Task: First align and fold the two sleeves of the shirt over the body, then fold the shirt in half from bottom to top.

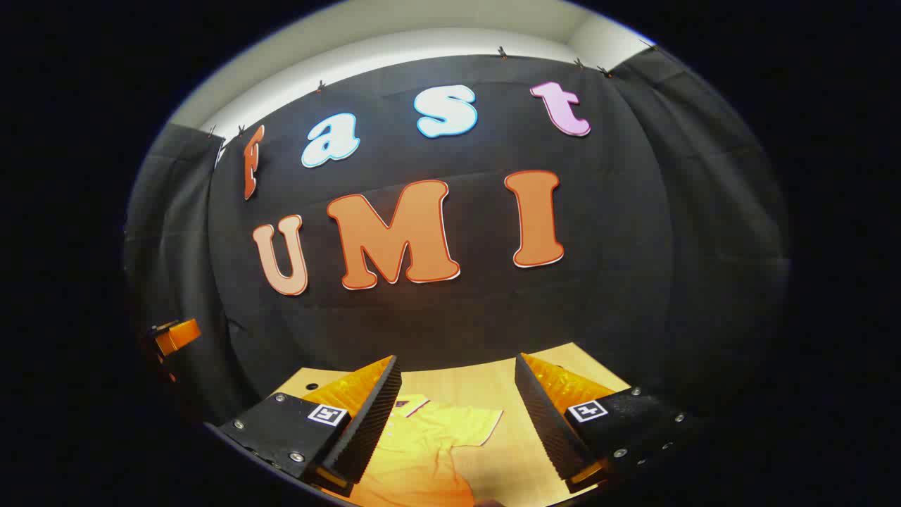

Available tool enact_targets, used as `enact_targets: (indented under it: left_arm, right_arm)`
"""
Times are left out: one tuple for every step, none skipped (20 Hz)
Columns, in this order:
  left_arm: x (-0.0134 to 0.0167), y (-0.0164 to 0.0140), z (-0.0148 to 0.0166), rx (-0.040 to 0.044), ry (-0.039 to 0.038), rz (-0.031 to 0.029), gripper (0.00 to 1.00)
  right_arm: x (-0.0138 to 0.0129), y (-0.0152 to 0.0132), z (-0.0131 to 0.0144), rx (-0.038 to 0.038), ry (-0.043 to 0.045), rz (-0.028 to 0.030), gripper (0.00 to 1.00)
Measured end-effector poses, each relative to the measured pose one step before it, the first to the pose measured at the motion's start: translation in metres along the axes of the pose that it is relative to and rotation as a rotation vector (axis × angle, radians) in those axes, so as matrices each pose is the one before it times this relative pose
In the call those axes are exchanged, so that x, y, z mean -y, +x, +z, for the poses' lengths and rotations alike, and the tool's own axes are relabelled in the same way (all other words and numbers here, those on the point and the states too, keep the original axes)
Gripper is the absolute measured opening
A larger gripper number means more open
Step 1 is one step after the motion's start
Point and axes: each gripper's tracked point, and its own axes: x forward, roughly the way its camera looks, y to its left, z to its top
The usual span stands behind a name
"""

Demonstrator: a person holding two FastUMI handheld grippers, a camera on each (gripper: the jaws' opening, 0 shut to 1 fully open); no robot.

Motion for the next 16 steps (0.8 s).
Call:
enact_targets:
  left_arm:
    - [0.00112,0.00558,0.00031,-0.00165,0.00308,0.01168,0.98]
    - [-0.00058,0.00468,-0.00357,-0.001,0.00661,0.01586,0.98]
    - [0.00133,0.00418,-0.00176,-0.00643,0.00266,0.00941,0.98]
    - [0.00314,0.00409,-0.0031,-0.0104,-0.00565,0.00556,0.98]
    - [0.00201,0.00341,-0.00088,-0.00472,-0.01416,0.00012,0.98]
    - [0.00334,0.00201,-0.00219,-0.00316,-0.0126,-0.00137,0.98]
    - [0.00032,0.00278,-0.00117,-0.00316,-0.00217,0.00842,0.98]
    - [-0.00404,0.00171,-0.00093,0.00074,0.00765,0.01664,0.98]
    - [-0.00198,0.00254,0.00032,0.00332,0.01301,0.01491,0.98]
    - [0.00052,0.0023,-0.00009,0.00234,0.01966,0.0051,0.98]
    - [-0.00064,0.00254,0.00045,0.00125,0.02092,0.00645,0.98]
    - [-0.00126,0.00159,0.00045,-0.00083,0.01887,0.0022,0.98]
    - [0.0003,0.00265,0.00035,-0.00002,0.01135,-0.00429,0.98]
    - [0.00133,0.00389,0.00034,0.00099,0.00503,-0.01024,0.98]
    - [0.00001,0.0037,0.00059,0.00232,0.00192,-0.00848,0.98]
    - [-0.00145,0.00558,-0.00105,-0.00536,0.00372,-0.00655,0.98]
  right_arm:
    - [0.00321,0.00815,0.00283,-0.00166,-0.00246,0.00022,0.98]
    - [0.00301,0.00697,0.00351,0.00482,-0.01736,0.00074,0.98]
    - [0.00382,0.00695,0.00181,0.00601,-0.02502,-0.0031,0.98]
    - [0.00258,0.00589,-0.00073,0.00287,-0.02313,0.00001,0.98]
    - [0.0015,0.0045,-0.0007,-0.00208,-0.01463,0.00364,0.98]
    - [0.00089,0.00398,-0.00153,-0.00333,-0.00402,0.00493,0.98]
    - [-0.00018,0.00321,-0.00127,-0.00424,-0.0007,0.00764,0.98]
    - [0.0007,0.0039,-0.00228,-0.00746,0.00105,0.00382,0.98]
    - [0.00083,0.00252,-0.00145,-0.00664,0.00174,0.00102,0.98]
    - [-0.00073,0.0019,-0.00082,-0.00573,-0.00169,0.00497,0.98]
    - [0.00089,0.00194,-0.00162,-0.00557,-0.00114,-0.0042,0.98]
    - [0.00088,0.00123,-0.00107,-0.00666,-0.00023,-0.00326,0.98]
    - [0.00039,0.00151,-0.00022,-0.00248,0.00085,-0.00581,0.98]
    - [0.00018,0.00088,-0.00135,-0.00447,-0.00105,-0.00797,0.98]
    - [0.0008,0.0016,-0.00145,-0.00451,-0.00098,-0.01315,0.98]
    - [0.00012,0.00011,-0.00028,-0.00411,-0.00154,-0.01297,0.98]
